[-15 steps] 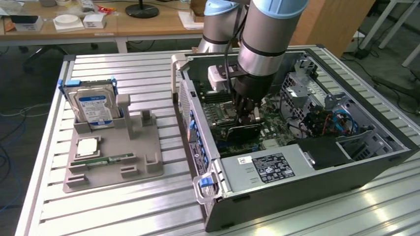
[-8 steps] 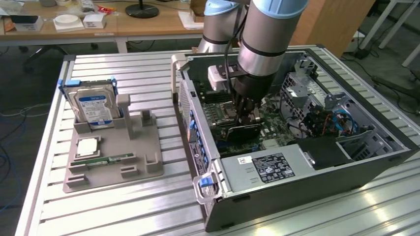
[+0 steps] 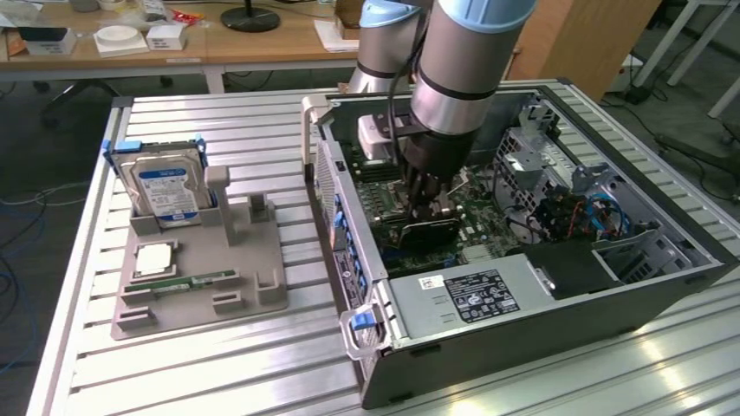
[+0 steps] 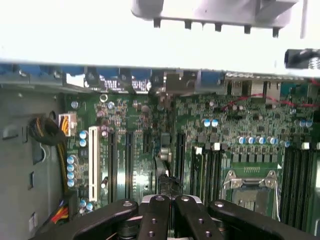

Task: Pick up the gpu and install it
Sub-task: 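Press down on the gpu until it lock into place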

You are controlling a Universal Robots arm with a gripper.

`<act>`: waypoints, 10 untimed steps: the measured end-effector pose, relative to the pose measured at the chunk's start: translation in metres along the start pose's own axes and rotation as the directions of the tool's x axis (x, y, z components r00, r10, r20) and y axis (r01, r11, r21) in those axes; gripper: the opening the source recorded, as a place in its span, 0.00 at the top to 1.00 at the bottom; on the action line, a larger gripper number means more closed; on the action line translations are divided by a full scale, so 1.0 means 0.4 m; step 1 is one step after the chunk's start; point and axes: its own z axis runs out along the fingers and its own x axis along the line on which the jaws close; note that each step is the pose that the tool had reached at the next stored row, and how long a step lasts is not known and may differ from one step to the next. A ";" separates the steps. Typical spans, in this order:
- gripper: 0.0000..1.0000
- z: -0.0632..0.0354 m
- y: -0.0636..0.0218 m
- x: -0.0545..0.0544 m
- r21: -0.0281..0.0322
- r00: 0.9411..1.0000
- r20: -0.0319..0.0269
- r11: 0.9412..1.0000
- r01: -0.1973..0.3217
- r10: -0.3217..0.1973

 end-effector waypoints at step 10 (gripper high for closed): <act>0.90 -0.021 0.011 -0.003 -0.017 1.000 0.000 1.000 -0.001 0.001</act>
